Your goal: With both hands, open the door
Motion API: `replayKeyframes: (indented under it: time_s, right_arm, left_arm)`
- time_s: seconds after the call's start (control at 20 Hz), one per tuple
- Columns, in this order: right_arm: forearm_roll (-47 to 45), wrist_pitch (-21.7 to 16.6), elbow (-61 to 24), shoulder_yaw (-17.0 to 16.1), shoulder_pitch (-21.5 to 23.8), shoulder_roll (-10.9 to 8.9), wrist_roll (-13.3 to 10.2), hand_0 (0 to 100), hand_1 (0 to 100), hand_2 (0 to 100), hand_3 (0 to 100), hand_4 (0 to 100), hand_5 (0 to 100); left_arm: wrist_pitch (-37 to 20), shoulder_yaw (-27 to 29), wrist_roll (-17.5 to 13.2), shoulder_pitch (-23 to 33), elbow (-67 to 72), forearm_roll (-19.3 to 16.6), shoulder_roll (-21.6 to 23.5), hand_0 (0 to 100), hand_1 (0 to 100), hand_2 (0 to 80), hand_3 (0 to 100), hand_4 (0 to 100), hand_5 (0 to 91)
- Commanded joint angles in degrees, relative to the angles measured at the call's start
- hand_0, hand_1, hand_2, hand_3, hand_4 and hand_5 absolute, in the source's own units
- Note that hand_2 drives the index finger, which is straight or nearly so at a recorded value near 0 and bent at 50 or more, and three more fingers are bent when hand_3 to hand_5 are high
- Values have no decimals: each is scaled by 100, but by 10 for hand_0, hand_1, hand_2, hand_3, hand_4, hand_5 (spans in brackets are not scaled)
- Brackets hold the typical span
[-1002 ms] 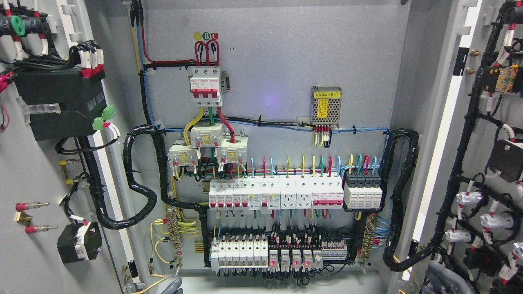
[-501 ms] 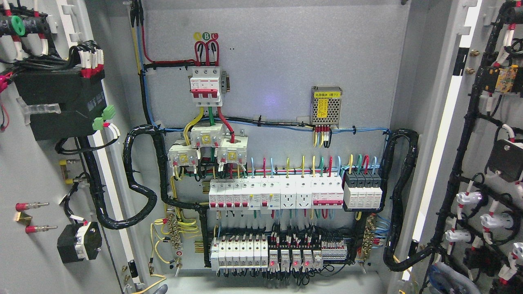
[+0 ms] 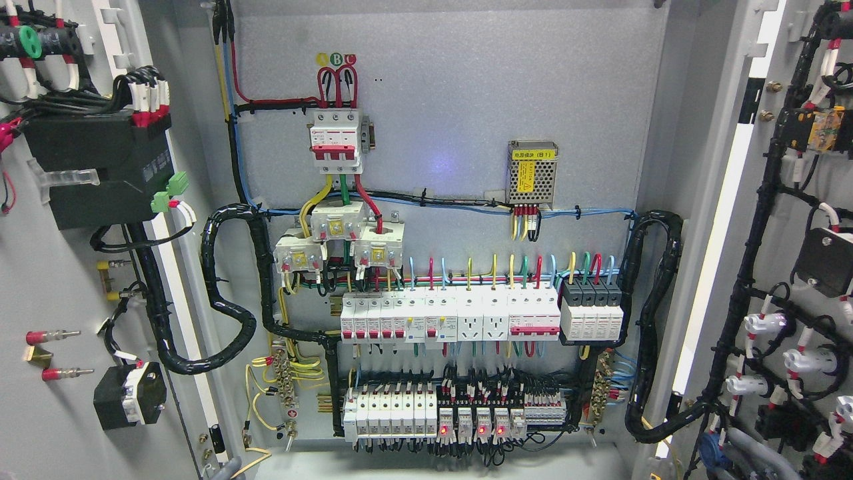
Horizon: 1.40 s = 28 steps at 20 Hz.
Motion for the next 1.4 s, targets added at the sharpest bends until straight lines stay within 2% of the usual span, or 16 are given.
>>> replayKeyframes:
  time_s: [0.0, 0.55, 0.85, 1.15, 1.35]
  right_arm:
    - [-12, 3, 8, -187, 100, -8, -10, 191, 0, 0, 0, 0, 0]
    - [-29, 3, 17, -354, 162, 54, -10, 191, 0, 0, 0, 0, 0]
    - [-478, 11, 8, -407, 162, 142, -10, 191, 0, 0, 0, 0, 0]
    - [-504, 29, 26, -529, 162, 186, -10, 191, 0, 0, 0, 0, 0]
    - [-513, 29, 140, -626, 162, 317, -10, 191, 0, 0, 0, 0, 0]
  left_arm:
    - [-26, 307, 14, 12, -2, 204, 109, 0, 0, 0, 0, 0, 0]
    - [-52, 676, 14, 56, -2, 468, 188, 0, 0, 0, 0, 0, 0]
    - [-193, 878, 14, 223, 15, 512, 311, 0, 0, 0, 0, 0, 0]
    - [-175, 1151, 14, 250, 50, 723, 399, 0, 0, 0, 0, 0, 0]
    - [-167, 1423, 14, 320, 59, 1126, 565, 0, 0, 0, 0, 0, 0]
